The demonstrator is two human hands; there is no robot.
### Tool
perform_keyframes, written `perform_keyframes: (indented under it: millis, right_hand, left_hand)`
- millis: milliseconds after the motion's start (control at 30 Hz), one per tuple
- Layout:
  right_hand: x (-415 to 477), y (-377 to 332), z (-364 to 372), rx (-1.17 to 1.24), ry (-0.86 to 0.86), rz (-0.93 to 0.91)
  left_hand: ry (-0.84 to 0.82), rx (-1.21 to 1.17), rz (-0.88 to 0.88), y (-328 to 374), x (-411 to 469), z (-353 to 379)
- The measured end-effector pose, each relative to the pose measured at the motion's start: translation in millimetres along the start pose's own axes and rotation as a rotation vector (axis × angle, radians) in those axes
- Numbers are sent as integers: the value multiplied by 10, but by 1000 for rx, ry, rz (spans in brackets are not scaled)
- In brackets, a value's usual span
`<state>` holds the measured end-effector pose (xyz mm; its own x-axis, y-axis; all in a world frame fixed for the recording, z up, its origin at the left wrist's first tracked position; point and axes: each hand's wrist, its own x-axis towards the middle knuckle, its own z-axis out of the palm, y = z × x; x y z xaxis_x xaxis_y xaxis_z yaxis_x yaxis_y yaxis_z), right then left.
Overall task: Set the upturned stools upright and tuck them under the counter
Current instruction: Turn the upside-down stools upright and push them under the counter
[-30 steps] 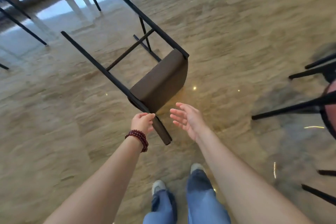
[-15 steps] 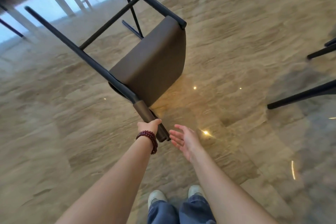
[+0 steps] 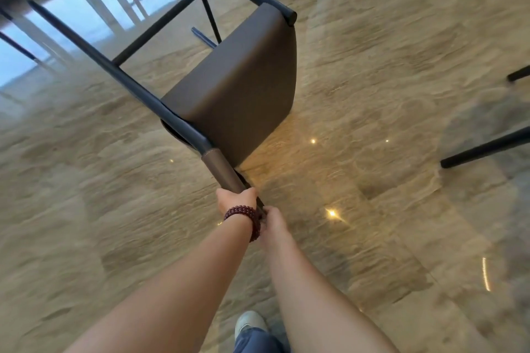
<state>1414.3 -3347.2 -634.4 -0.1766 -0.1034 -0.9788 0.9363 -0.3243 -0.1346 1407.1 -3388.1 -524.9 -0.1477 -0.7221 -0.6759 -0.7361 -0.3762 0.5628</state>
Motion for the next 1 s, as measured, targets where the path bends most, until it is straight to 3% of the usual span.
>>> perform_keyframes:
  millis: [133,367,567,733,867,1000]
  right_hand:
    - [-235,-168,247,33,48,-7]
    - [-1703,-632,770,51,-115,-65]
    - [-2616,-868,1583,110,-193,-67]
    - [-3227,-1028,2300,131,-235,-108]
    - [-3613,-960,2952,167,-263,-112]
    - [-3916,-847,3565,201,-263,-111]
  left_hand:
    - [7,-30,33,265,-88,-203]
    - [-26,-101,78,1391,-483,-804]
    - [-77,-208,64,2539,-650,-1566]
    - [-222,-158,36,3361,-491,-2157]
    - [-226,-165,12,3853,171,-2572]
    - [-219,-151,87,4425,-179,-3184]
